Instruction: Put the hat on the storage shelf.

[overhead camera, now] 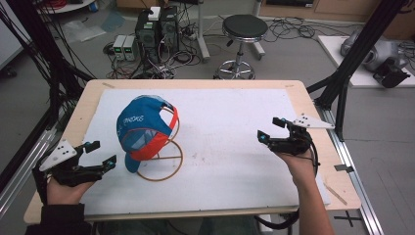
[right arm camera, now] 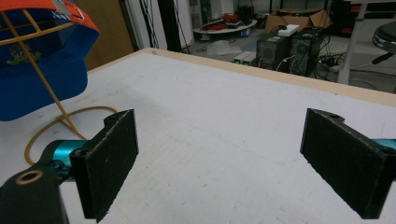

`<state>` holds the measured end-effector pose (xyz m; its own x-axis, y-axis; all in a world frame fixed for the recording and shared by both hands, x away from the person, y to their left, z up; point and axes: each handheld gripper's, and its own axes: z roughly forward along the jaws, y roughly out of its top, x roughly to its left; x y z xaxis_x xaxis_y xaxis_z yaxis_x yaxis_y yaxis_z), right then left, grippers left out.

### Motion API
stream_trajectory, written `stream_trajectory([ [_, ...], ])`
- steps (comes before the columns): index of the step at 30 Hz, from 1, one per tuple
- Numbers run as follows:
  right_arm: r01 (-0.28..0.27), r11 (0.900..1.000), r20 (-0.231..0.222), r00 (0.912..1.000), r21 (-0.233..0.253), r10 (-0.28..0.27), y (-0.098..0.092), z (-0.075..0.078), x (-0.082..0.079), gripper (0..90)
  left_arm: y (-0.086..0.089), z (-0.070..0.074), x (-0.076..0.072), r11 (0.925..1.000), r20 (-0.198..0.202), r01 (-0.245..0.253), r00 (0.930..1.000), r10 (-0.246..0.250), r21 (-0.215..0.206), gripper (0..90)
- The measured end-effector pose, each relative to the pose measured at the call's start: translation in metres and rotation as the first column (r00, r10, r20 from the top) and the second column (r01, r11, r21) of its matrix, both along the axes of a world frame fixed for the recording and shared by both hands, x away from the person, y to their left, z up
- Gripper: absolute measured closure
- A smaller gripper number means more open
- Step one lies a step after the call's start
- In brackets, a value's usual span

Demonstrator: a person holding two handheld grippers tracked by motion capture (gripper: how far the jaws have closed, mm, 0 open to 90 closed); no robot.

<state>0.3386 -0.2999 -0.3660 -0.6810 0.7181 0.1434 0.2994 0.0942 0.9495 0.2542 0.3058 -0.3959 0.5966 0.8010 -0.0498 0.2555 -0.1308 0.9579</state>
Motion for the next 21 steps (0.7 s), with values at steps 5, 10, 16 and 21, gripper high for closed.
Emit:
stream_trajectory([
  [5, -0.002, 1.0, 0.009, 1.0, -0.002, 0.002, 0.0008, 0.0002, 0.0003, 10.7, 0.0003, 0.0003, -0.0006, 1.0, 0.0, 0.001, 1.0, -0.001, 0.0, 17.8],
  [10, -0.004, 1.0, 0.005, 1.0, -0.007, 0.004, 0.0018, -0.0002, 0.0007, 10.6, 0.0004, 0.0003, -0.0008, 1.0, 0.0, -0.001, 1.0, 0.001, 0.002, 17.8],
  [16, 0.004, 1.0, -0.003, 1.0, -0.005, -0.004, 0.0017, 0.0002, -0.0004, 10.7, -0.0001, 0.0011, -0.0013, 1.0, 0.002, 0.003, 1.0, -0.003, 0.001, 17.8],
  [21, 0.003, 1.0, -0.003, 1.0, -0.006, -0.003, 0.0013, 0.0002, -0.0001, 10.7, -0.001, 0.0011, -0.0013, 1.0, 0.002, 0.004, 1.0, -0.004, 0.005, 17.8],
])
